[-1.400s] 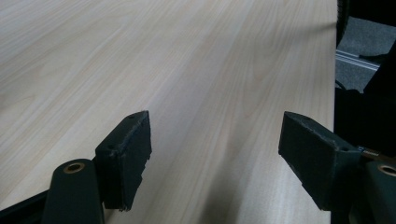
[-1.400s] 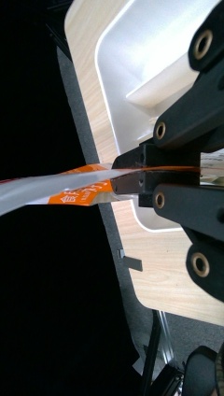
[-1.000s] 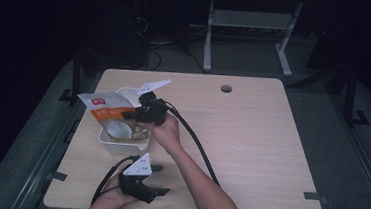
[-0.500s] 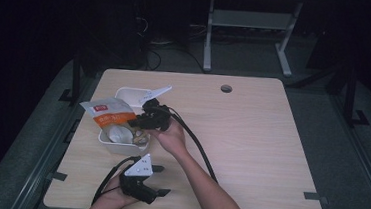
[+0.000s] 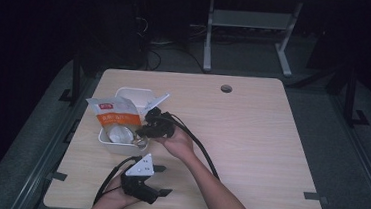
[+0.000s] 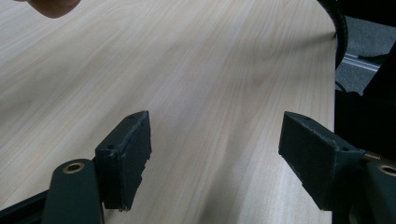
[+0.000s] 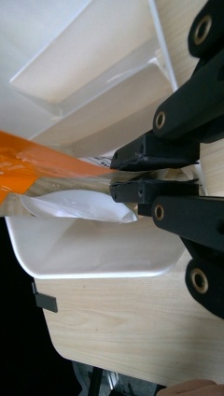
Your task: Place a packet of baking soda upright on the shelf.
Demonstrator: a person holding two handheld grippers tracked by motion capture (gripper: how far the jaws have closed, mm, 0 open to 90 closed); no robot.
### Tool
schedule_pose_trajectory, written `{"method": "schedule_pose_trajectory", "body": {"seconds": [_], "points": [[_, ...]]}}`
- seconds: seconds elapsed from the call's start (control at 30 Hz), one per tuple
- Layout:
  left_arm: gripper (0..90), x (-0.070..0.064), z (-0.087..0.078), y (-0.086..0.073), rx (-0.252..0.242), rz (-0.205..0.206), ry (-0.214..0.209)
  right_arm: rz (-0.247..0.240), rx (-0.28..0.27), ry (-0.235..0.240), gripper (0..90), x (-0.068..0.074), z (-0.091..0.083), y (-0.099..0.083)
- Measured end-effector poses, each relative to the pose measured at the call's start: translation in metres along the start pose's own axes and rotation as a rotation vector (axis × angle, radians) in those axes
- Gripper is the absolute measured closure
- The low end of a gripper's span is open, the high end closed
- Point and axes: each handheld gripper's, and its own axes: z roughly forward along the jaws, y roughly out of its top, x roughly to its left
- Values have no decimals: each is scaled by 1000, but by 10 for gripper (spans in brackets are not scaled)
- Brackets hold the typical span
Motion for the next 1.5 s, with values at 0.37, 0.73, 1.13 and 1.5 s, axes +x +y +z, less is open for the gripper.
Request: {"method": "schedule_pose_trajectory", "body": {"seconds": [0.37,0.73,1.13,1.5], "points": [[250,2,3,0,5,-7,0,18,12,31,793,-3,4,-11],[250,5,3,0,6,-15,3,67,-101,65,899,-9,-12,-3],[250,8,4,0,8,-27,10,83,-84,58,896,-12,-11,-8],[250,9,5,0,9,-30,11,92,-107,53,832,-13,-25,-6]]}}
